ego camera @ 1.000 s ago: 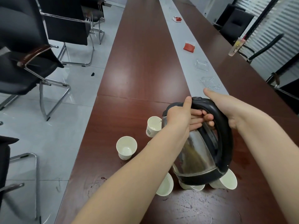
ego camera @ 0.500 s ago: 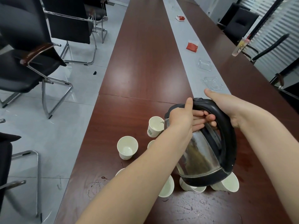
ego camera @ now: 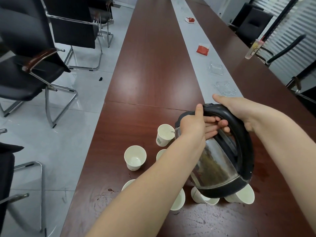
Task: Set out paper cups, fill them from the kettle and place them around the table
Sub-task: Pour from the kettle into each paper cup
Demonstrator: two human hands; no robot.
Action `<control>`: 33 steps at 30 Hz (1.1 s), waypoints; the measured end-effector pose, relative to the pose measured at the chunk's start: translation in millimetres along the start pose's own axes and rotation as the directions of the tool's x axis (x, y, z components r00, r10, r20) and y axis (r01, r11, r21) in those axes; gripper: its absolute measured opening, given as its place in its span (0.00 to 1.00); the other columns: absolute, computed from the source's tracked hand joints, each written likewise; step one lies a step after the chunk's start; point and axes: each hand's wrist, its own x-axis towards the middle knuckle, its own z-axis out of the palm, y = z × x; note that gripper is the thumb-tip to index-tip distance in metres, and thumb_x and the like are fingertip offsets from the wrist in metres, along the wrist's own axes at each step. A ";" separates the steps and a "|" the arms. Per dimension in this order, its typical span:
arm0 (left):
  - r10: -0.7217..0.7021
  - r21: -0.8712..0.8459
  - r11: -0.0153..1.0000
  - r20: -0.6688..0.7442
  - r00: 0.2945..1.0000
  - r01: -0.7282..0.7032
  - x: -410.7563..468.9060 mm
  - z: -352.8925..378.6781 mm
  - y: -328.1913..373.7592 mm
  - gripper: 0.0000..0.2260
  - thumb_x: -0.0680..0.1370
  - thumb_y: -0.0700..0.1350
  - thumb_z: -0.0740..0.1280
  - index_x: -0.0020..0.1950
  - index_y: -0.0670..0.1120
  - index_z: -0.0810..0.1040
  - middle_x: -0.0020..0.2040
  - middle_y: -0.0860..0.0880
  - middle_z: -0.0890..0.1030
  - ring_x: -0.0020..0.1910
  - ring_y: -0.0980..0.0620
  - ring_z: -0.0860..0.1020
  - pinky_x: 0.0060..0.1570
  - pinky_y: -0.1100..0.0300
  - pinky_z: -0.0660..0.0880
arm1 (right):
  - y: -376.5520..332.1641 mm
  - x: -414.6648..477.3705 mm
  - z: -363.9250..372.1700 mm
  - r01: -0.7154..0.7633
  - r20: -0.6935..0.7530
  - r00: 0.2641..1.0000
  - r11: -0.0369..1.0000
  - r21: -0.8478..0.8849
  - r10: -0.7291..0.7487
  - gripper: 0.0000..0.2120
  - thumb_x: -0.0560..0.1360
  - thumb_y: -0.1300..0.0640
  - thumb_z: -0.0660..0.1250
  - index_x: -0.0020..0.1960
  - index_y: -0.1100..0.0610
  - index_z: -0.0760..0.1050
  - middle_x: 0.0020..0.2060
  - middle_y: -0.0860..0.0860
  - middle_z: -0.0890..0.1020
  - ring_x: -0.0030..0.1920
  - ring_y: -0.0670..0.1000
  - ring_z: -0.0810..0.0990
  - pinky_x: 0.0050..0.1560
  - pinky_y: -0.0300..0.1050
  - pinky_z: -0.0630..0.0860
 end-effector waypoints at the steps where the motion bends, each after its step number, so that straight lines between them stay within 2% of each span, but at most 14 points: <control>1: 0.001 -0.001 1.000 -0.002 1.000 -0.001 0.7 0.0 -0.2 0.25 0.82 0.55 0.57 0.34 0.39 0.76 0.28 0.46 0.80 0.23 0.56 0.79 0.26 0.66 0.78 | -0.4 -0.4 -0.1 0.000 0.001 1.000 1.000 -0.001 0.000 0.31 0.76 0.35 0.57 0.29 0.60 0.69 0.16 0.54 0.68 0.15 0.51 0.66 0.19 0.35 0.67; 5: -0.002 -0.014 1.000 -0.007 1.000 0.002 3.2 -0.1 -1.0 0.25 0.82 0.55 0.57 0.34 0.39 0.76 0.23 0.49 0.79 0.23 0.55 0.79 0.28 0.65 0.78 | -2.5 0.8 0.4 0.007 0.003 1.000 1.000 -0.018 -0.007 0.28 0.76 0.36 0.58 0.31 0.60 0.70 0.16 0.53 0.68 0.15 0.50 0.66 0.19 0.35 0.68; 13: -0.003 -0.059 0.998 -0.027 1.000 0.001 5.3 -0.4 -2.7 0.25 0.82 0.55 0.57 0.34 0.39 0.76 0.27 0.47 0.80 0.24 0.55 0.80 0.31 0.64 0.78 | -6.4 6.3 0.4 -0.002 0.027 1.000 0.994 -0.112 0.005 0.31 0.76 0.34 0.55 0.29 0.60 0.69 0.17 0.53 0.68 0.16 0.51 0.68 0.21 0.36 0.68; 19: -0.004 -0.062 0.998 -0.035 0.999 0.001 6.0 -0.5 -3.3 0.25 0.82 0.55 0.57 0.34 0.39 0.76 0.28 0.46 0.80 0.24 0.55 0.79 0.30 0.64 0.78 | -6.9 8.9 0.9 -0.003 0.022 1.000 0.993 -0.121 0.006 0.31 0.76 0.35 0.55 0.29 0.60 0.70 0.17 0.53 0.69 0.16 0.51 0.68 0.20 0.36 0.69; 25: -0.006 -0.067 0.998 -0.026 1.000 0.005 7.5 -0.6 -3.6 0.24 0.82 0.55 0.56 0.35 0.39 0.76 0.24 0.48 0.79 0.24 0.55 0.80 0.29 0.65 0.78 | -9.0 9.1 0.7 -0.008 0.024 1.000 0.991 -0.133 0.011 0.31 0.77 0.35 0.55 0.29 0.60 0.70 0.17 0.53 0.69 0.16 0.51 0.68 0.22 0.36 0.69; 33: -0.006 -0.082 0.997 -0.025 1.000 0.004 8.5 -0.9 -3.0 0.24 0.82 0.55 0.56 0.35 0.39 0.76 0.24 0.48 0.80 0.24 0.55 0.80 0.29 0.65 0.78 | -12.6 7.6 1.2 -0.014 0.007 1.000 0.991 -0.134 0.015 0.30 0.77 0.36 0.56 0.29 0.60 0.71 0.17 0.53 0.69 0.16 0.51 0.68 0.22 0.35 0.69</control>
